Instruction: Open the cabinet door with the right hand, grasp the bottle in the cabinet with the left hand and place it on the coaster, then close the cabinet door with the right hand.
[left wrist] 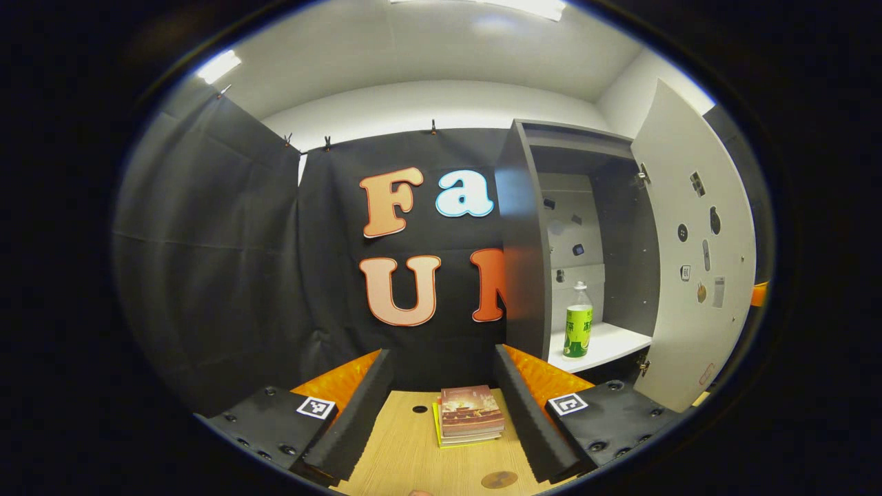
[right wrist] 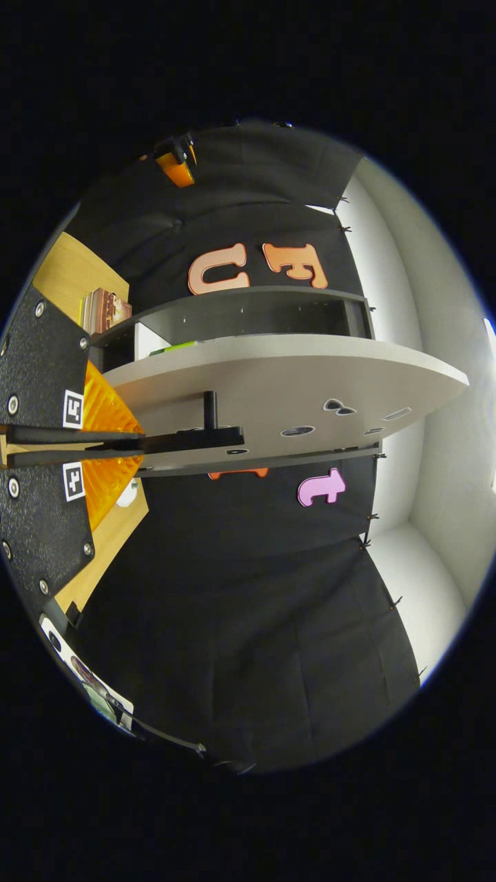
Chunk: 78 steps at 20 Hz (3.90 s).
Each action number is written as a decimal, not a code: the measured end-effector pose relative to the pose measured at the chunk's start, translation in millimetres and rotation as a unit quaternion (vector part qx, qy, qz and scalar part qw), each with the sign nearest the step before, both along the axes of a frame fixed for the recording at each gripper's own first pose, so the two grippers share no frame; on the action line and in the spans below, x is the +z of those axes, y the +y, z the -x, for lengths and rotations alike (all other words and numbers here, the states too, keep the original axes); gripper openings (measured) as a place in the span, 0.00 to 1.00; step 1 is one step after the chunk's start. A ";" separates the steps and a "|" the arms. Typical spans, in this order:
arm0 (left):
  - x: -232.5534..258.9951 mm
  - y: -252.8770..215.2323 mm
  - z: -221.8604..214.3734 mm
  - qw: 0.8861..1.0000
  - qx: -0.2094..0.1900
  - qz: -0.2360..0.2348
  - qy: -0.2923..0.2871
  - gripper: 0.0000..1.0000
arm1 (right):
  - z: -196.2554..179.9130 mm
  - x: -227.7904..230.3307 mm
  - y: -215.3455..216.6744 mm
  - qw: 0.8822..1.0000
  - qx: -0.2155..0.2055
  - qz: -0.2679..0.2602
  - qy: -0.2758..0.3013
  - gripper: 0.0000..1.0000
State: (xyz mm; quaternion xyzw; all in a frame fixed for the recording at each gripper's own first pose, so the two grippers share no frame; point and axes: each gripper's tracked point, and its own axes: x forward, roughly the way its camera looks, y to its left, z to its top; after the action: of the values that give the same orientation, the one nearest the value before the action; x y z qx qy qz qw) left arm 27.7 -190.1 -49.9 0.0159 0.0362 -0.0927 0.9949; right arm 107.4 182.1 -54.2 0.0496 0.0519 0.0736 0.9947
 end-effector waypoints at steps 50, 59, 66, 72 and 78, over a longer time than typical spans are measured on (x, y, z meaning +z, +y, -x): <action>-72.0 -338.1 -157.2 0.998 -0.047 0.012 0.039 0.97 | -20.2 -3.9 -66.5 1.000 0.010 -0.024 -0.005 0.62; -90.5 -356.4 -208.5 0.996 -0.049 0.025 0.069 0.96 | -35.6 -7.3 -77.9 1.000 -0.029 -0.008 -0.009 0.93; -118.1 -361.0 -219.3 0.993 -0.047 0.025 0.110 0.94 | -39.9 -17.2 -85.7 0.999 -0.050 -0.008 0.005 0.93; -107.1 -352.0 -180.7 0.989 -0.066 0.051 0.122 0.84 | -42.8 -13.8 -89.2 0.999 -0.051 -0.003 -0.001 0.93; -97.2 -317.6 -128.2 0.989 -0.069 0.059 0.119 0.83 | -42.7 -9.5 -84.7 0.999 -0.033 -0.002 -0.010 0.93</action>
State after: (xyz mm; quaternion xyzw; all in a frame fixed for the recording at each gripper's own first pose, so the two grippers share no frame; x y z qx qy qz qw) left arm 155.9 -507.7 -147.1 -0.0513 0.1472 -0.1645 0.9740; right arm 150.1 97.4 -63.7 0.0524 0.0405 0.0415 0.9969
